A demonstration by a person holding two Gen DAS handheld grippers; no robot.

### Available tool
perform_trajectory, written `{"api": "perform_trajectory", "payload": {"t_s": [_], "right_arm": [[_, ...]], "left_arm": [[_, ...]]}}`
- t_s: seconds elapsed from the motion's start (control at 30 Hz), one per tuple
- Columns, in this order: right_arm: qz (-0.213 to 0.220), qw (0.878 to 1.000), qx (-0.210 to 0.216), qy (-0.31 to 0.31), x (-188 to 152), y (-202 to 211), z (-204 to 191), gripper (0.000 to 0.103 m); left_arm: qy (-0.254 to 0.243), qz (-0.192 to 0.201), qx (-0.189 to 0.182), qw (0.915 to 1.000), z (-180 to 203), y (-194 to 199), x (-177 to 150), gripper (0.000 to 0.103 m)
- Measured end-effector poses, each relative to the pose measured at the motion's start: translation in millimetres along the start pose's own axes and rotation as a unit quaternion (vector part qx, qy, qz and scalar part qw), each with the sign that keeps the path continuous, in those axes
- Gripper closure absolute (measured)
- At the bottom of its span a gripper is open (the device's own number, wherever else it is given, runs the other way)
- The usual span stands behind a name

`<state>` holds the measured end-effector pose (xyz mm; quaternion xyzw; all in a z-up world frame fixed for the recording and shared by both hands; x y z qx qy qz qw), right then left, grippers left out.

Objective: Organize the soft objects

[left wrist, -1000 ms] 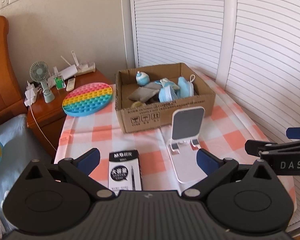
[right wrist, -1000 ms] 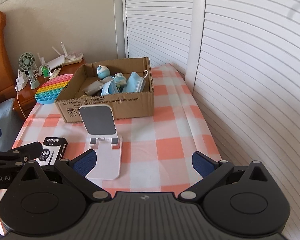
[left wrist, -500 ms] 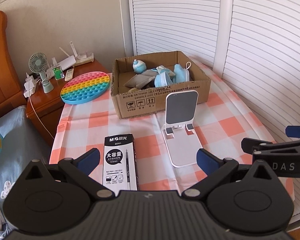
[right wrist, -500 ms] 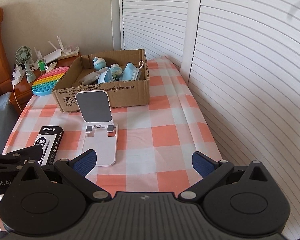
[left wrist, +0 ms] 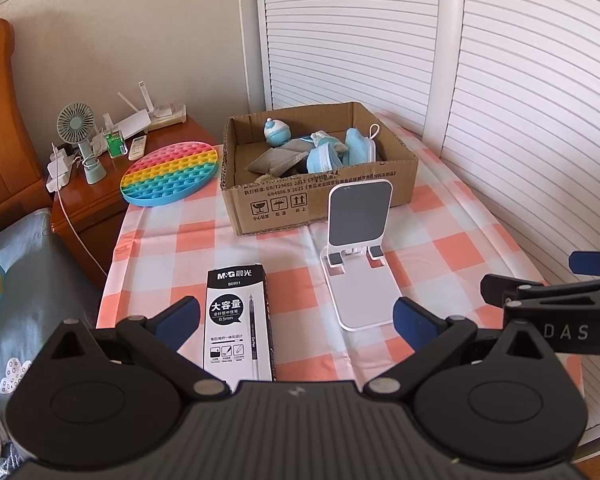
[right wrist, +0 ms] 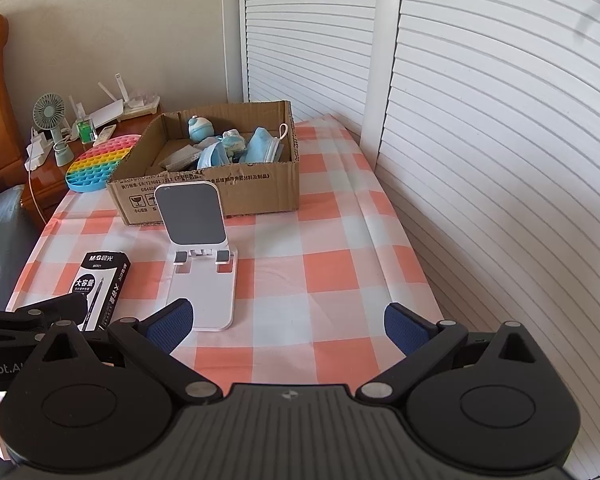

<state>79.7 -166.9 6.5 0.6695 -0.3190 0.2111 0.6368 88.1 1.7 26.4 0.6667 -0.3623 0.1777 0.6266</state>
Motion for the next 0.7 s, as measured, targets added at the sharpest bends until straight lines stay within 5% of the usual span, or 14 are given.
{"api": "perform_trajectory", "payload": {"t_s": [0.7], "right_arm": [[0.001,1.000,0.000,0.001,1.4,0.7,0.6,0.000]], "left_arm": [[0.001,-0.001,-0.001,1.0000,-0.1,1.3,0.3,0.001]]}}
Point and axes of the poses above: each gripper's, at about its wrist camera, not at the fingertips, and y roughly against the way its jaws point, z to its right, x to its top, the point moved 4 cm from there along -y, roughly the way its jaws point, and after that the axes turned 8 degrees about -y, right-handed, at the moved point
